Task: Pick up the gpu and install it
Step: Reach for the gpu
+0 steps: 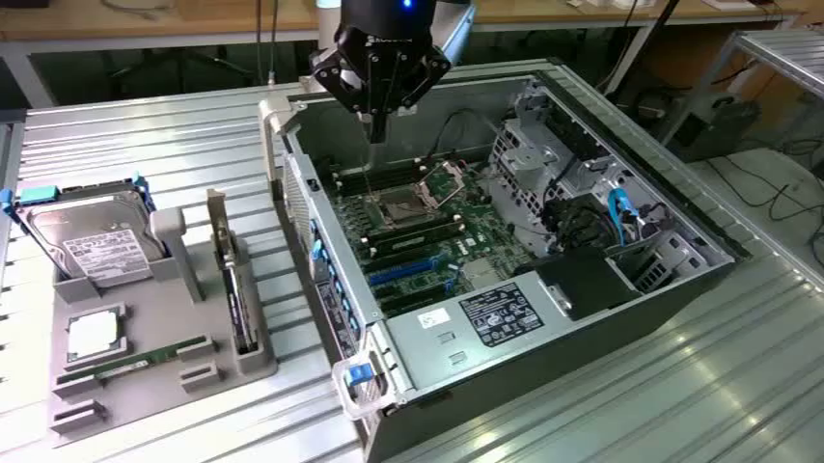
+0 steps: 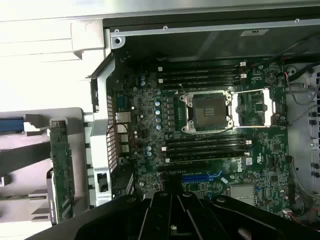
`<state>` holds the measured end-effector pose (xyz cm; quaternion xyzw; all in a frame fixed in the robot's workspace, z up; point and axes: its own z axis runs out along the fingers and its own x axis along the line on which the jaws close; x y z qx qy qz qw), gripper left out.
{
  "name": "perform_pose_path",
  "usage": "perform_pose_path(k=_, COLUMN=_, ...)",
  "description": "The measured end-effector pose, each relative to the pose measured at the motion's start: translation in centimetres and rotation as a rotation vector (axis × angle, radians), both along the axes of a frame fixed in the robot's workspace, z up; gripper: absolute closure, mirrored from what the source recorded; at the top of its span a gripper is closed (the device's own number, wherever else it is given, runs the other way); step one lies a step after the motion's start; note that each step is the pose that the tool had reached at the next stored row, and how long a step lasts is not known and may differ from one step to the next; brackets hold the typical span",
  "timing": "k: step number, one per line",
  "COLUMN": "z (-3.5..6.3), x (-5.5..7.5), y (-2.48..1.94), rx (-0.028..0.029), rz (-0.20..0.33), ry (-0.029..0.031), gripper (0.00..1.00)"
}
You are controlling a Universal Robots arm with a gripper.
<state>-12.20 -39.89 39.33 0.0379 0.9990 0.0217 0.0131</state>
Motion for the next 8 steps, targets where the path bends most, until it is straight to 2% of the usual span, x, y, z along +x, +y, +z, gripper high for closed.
perform_pose_path(k=8, z=0.0, x=0.0, y=0.0, rx=0.0, rz=0.0, ry=0.0, gripper=0.89)
